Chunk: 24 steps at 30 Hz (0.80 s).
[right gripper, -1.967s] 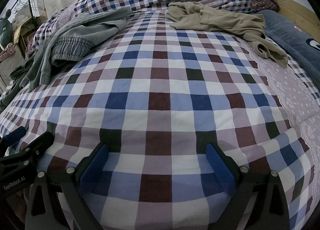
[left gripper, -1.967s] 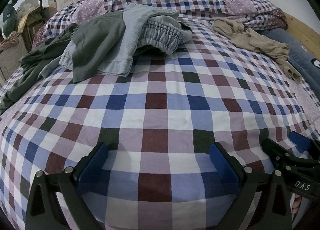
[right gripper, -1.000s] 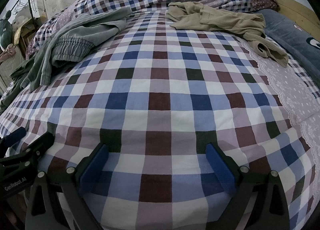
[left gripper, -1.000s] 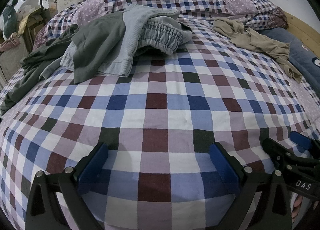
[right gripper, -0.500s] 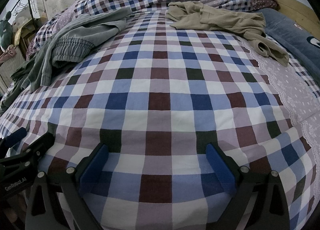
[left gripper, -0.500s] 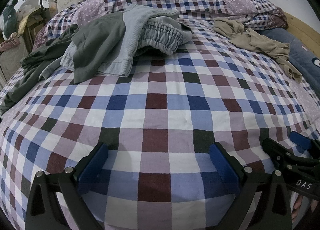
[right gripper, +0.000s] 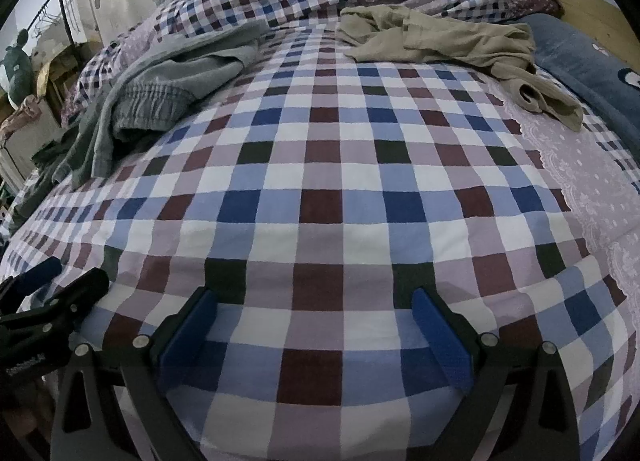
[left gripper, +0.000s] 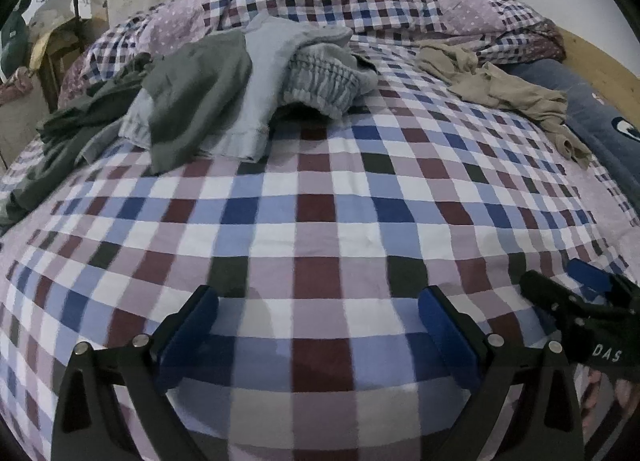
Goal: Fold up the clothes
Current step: 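Move both tools toward the dark green t-shirt on the grey trousers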
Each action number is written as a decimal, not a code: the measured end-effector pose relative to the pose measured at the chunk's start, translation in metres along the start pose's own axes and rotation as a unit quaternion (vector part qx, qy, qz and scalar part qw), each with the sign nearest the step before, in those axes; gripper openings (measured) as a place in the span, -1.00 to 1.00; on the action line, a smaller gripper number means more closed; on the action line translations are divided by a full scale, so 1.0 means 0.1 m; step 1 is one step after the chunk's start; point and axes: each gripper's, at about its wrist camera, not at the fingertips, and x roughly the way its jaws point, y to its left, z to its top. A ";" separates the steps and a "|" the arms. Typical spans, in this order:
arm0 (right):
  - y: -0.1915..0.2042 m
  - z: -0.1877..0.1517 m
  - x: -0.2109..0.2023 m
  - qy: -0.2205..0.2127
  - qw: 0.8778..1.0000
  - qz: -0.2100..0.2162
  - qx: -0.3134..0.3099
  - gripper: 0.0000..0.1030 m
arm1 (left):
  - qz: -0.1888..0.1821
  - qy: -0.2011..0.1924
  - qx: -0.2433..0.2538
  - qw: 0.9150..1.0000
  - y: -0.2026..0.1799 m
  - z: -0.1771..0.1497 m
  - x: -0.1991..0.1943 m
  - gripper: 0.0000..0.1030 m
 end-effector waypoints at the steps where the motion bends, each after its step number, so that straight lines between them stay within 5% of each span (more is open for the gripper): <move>1: 0.00 0.00 -0.02 -0.003 1.000 0.002 0.001 0.95 | 0.001 -0.003 0.001 1.000 0.04 0.01 -0.02 0.97; 16: 0.27 -0.05 -0.23 -0.032 0.999 0.008 -0.036 0.95 | 0.027 -0.030 -0.029 0.999 0.81 0.03 -0.32 0.97; 24: 1.11 -0.01 -0.30 -0.062 0.991 0.034 -0.110 0.95 | 0.041 -0.045 -0.093 0.994 1.46 0.12 -0.45 0.97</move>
